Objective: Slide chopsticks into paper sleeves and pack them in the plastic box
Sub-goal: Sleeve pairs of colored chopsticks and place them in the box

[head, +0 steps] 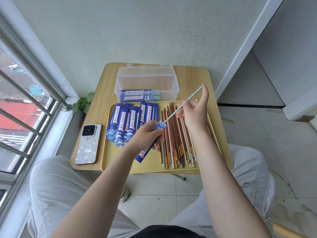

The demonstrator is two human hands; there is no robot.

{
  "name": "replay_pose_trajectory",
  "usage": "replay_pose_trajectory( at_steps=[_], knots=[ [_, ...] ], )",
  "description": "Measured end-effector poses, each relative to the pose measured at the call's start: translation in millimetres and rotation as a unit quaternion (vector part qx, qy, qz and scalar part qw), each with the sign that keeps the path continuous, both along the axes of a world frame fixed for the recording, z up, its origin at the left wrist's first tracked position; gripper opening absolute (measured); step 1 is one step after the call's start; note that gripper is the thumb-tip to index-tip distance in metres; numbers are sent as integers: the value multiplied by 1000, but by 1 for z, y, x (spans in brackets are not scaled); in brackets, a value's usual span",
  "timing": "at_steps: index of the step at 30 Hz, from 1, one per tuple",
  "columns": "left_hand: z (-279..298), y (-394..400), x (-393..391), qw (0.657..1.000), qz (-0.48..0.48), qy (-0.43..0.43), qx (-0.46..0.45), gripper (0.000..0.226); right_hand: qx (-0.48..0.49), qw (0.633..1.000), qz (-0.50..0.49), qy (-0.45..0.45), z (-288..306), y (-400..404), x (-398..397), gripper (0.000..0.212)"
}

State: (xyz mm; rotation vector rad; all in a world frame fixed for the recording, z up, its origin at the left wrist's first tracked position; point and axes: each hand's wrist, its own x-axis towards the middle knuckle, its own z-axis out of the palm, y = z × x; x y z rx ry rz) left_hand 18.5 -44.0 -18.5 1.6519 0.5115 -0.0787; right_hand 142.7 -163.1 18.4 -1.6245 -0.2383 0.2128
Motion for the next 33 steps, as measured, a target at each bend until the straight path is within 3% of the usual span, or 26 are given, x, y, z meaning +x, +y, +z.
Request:
replay_pose_trajectory(
  at_steps=[14,19,23,27,29,33],
  knots=[
    [-2,-2,3,999,-6,15,43,24,-2,999,51,-6,-8,8,-5,70],
    [4,-10,8,1000,-5,-3,13,25,-88,990,102,-32,-21,18,-17,62],
    [0,-9,9,995,60,4,-83,23,-178,969,167,-33,-24,22,-23,21],
    [-9,-7,6,987,121,47,-97,22,-224,961,160,-29,-24,20,-22,29],
    [-16,-4,6,981,160,63,-86,22,-291,942,159,-45,-26,18,-22,21],
    [-30,-1,5,978,177,105,-38,20,-507,827,227,-81,-42,18,-30,16]
  ],
)
